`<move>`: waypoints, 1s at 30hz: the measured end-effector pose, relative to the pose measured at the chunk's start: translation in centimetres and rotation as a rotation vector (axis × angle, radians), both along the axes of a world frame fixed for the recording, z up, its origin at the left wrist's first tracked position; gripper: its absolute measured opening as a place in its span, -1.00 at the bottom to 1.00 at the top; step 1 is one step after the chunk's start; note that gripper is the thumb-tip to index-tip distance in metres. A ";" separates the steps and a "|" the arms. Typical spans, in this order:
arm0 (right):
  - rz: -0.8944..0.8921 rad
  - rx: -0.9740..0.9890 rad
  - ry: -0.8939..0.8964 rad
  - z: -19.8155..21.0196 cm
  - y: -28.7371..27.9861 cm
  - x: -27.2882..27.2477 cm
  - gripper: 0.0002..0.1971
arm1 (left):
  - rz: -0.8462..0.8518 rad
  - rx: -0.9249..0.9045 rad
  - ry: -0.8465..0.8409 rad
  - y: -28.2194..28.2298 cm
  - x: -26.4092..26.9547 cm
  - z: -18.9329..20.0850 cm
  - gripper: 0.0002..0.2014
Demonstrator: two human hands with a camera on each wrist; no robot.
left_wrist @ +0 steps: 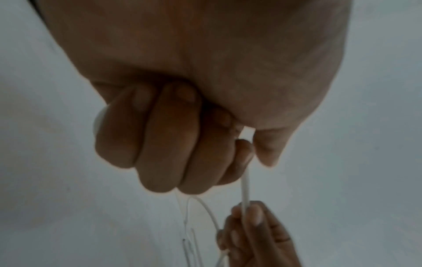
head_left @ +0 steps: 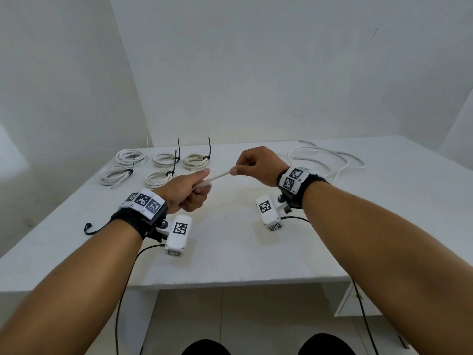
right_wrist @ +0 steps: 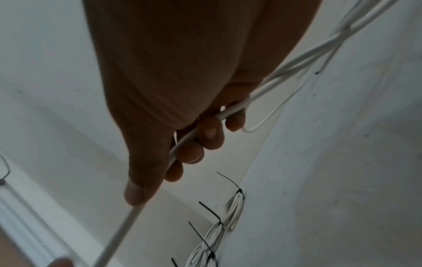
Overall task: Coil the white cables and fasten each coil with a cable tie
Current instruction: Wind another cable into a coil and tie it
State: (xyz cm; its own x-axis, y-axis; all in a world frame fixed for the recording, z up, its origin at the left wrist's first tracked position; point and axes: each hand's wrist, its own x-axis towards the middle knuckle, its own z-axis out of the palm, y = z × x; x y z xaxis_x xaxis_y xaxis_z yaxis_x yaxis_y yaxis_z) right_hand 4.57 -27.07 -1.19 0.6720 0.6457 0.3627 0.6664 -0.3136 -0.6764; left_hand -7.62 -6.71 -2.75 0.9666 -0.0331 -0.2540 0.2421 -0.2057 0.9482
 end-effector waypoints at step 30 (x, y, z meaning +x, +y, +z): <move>0.063 -0.447 0.093 -4.8 0.2 -1.9 -0.61 | 0.595 -0.603 -0.800 0.2 3.0 6.6 -0.58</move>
